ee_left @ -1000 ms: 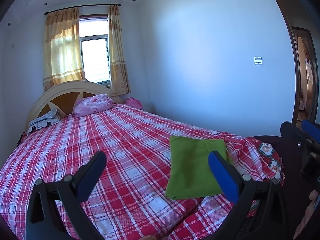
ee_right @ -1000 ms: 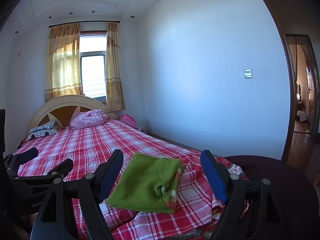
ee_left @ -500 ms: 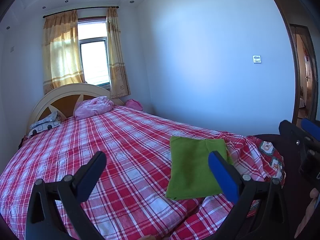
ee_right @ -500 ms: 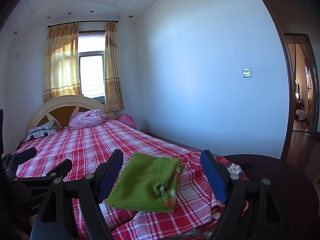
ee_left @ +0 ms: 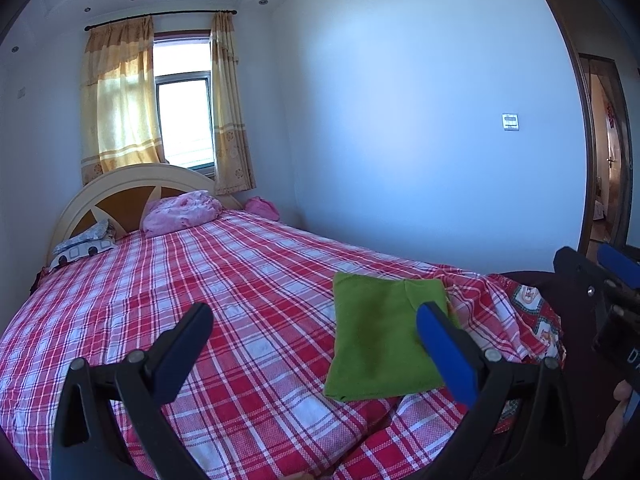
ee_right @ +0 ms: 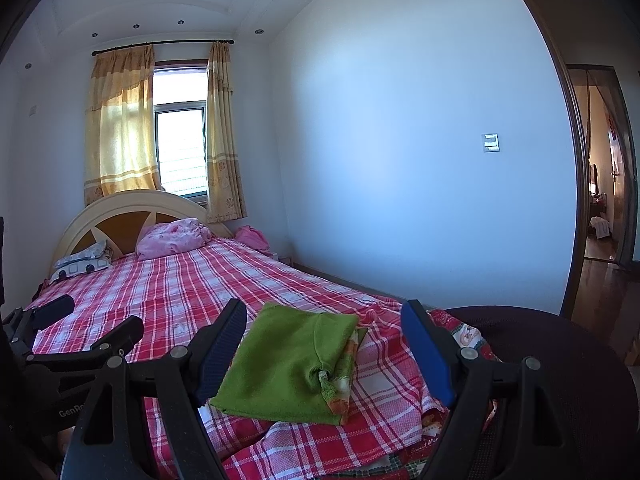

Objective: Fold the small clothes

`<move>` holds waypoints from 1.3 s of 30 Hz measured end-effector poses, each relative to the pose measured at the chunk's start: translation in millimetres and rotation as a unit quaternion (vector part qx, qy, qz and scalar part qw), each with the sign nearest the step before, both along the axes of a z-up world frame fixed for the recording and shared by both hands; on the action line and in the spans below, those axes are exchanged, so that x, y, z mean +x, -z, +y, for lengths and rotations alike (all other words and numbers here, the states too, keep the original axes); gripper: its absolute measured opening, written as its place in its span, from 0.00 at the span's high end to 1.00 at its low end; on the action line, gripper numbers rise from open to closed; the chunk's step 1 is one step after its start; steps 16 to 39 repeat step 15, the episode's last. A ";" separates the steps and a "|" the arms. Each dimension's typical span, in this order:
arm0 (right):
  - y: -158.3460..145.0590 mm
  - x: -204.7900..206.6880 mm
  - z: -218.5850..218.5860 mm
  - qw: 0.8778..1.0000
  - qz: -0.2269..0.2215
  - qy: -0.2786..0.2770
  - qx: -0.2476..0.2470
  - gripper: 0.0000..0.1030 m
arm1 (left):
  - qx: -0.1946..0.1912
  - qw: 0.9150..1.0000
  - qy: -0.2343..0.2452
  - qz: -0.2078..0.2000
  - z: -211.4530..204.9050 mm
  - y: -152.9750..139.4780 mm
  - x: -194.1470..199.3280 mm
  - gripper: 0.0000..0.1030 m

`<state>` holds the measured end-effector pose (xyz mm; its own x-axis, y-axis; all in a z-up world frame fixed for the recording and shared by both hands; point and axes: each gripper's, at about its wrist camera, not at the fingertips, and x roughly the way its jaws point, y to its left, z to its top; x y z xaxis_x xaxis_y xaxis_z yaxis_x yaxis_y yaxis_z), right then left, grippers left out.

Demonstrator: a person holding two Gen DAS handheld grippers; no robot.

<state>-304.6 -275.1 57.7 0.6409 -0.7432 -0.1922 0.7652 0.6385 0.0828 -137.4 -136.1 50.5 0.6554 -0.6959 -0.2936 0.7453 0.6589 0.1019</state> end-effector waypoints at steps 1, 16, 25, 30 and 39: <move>0.1 0.4 0.0 1.000 0.001 0.000 0.000 0.22 | 0.002 1.000 0.003 0.004 -1.2 0.2 0.5 0.00; 4.6 3.4 -1.7 1.000 0.006 0.001 0.009 0.22 | 0.013 0.999 0.021 0.038 -6.4 5.3 8.7 0.00; 4.6 3.4 -1.7 1.000 0.006 0.001 0.009 0.22 | 0.013 0.999 0.021 0.038 -6.4 5.3 8.7 0.00; 4.6 3.4 -1.7 1.000 0.006 0.001 0.009 0.22 | 0.013 0.999 0.021 0.038 -6.4 5.3 8.7 0.00; 4.6 3.4 -1.7 1.000 0.006 0.001 0.009 0.22 | 0.013 0.999 0.021 0.038 -6.4 5.3 8.7 0.00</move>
